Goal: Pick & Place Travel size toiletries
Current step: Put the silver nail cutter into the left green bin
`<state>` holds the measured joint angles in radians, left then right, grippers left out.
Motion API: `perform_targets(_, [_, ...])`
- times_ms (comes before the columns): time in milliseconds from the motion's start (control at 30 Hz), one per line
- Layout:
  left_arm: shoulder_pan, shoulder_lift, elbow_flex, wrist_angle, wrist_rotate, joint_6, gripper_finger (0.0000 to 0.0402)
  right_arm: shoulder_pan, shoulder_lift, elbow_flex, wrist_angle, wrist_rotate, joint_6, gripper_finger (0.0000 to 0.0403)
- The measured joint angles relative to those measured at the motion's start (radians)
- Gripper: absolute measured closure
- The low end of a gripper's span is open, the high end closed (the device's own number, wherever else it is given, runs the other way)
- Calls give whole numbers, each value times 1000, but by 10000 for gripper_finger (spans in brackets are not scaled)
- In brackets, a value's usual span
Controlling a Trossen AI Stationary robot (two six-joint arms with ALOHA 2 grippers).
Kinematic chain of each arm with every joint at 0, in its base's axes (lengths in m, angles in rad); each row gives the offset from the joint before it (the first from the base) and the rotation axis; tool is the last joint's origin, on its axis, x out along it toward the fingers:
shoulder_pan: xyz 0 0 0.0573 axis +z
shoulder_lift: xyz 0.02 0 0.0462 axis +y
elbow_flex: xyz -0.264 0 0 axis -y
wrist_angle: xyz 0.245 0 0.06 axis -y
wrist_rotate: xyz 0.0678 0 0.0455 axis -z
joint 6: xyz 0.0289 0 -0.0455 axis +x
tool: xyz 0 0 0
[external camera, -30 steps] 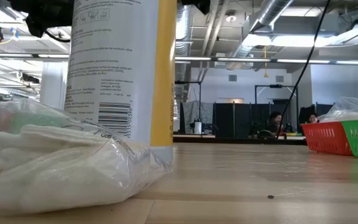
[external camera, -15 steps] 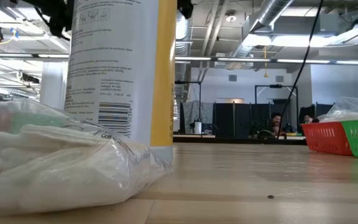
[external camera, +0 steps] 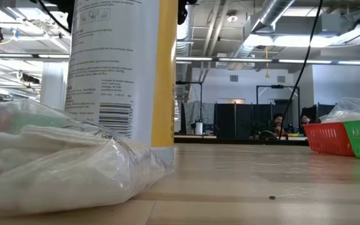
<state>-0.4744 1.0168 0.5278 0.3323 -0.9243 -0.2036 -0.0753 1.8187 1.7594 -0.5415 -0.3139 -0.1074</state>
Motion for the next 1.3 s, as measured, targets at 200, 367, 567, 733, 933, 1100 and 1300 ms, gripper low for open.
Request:
perform_targets(200, [0, 0, 0, 67, 49, 73, 239, 1, 2, -31, 4, -4, -5, 357])
perform_targets(367, [0, 0, 0, 126, 86, 131, 239, 9, 1, -31, 14, -24, -8, 357])
perform_targets(567, [-1, -1, 0, 174, 113, 174, 239, 31, 1, -31, 47, -30, -24, 357])
perform_targets(733, [0, 0, 0, 229, 159, 223, 239, 45, 1, -31, 71, -35, -26, 356])
perform_targets(933, [43, 0, 0, 307, 302, 257, 239, 50, 1, -31, 110, -38, -26, 356])
perform_targets(1100, [96, 7, 0, 328, 422, 247, 240, 50, 1, -31, 126, -39, -25, 356])
perform_targets(1300, [103, 7, 0, 331, 436, 242, 294, 50, 1, -31, 125, -53, -24, 356])
